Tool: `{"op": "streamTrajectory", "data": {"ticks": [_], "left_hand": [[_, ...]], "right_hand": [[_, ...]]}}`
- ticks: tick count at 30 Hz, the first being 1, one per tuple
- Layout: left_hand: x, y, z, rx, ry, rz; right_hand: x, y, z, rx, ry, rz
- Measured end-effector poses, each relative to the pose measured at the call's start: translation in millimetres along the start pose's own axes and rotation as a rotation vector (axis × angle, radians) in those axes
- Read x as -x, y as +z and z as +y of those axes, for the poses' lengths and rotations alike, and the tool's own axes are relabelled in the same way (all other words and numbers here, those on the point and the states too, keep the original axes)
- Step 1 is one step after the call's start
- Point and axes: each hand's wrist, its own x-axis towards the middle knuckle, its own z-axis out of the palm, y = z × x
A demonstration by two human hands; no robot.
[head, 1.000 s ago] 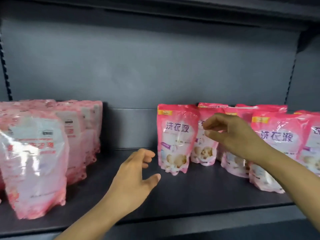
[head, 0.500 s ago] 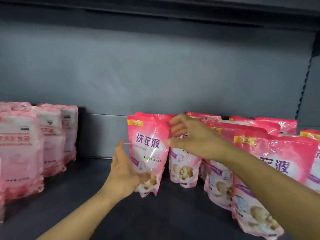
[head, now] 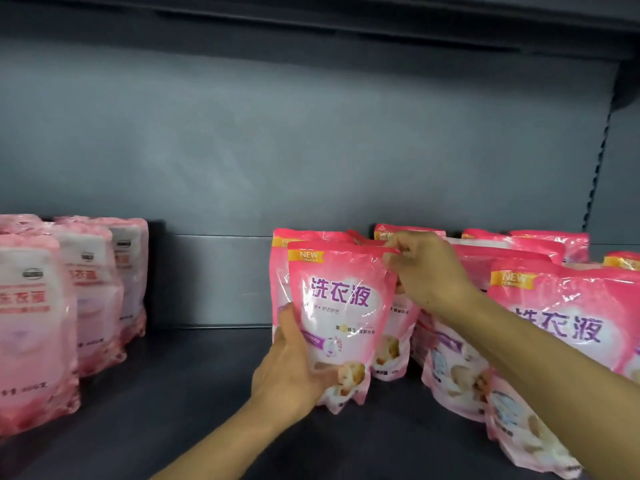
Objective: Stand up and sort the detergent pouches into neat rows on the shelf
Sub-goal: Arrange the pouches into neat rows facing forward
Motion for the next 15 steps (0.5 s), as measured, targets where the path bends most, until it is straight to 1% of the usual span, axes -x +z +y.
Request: {"op": "streamTrajectory", "data": {"ticks": [4,7,12,15], "left_hand": [[-5,17,8,-0.051,0.037,0.059],[-7,24,9,-0.064,0.052,0.072],[-12,23,2,-0.051,0.062,0.044],[-16,21,-1,-0.037,0.064,0.028]], "right_hand": [[5,-12,7,0.011,0.017,0.04],[8,-13,9,0.048,-0.002,0.063],[11,-11,14,0.116,-0.05,0.066],[11,-14,15,0.123,-0.059,0.038]]}}
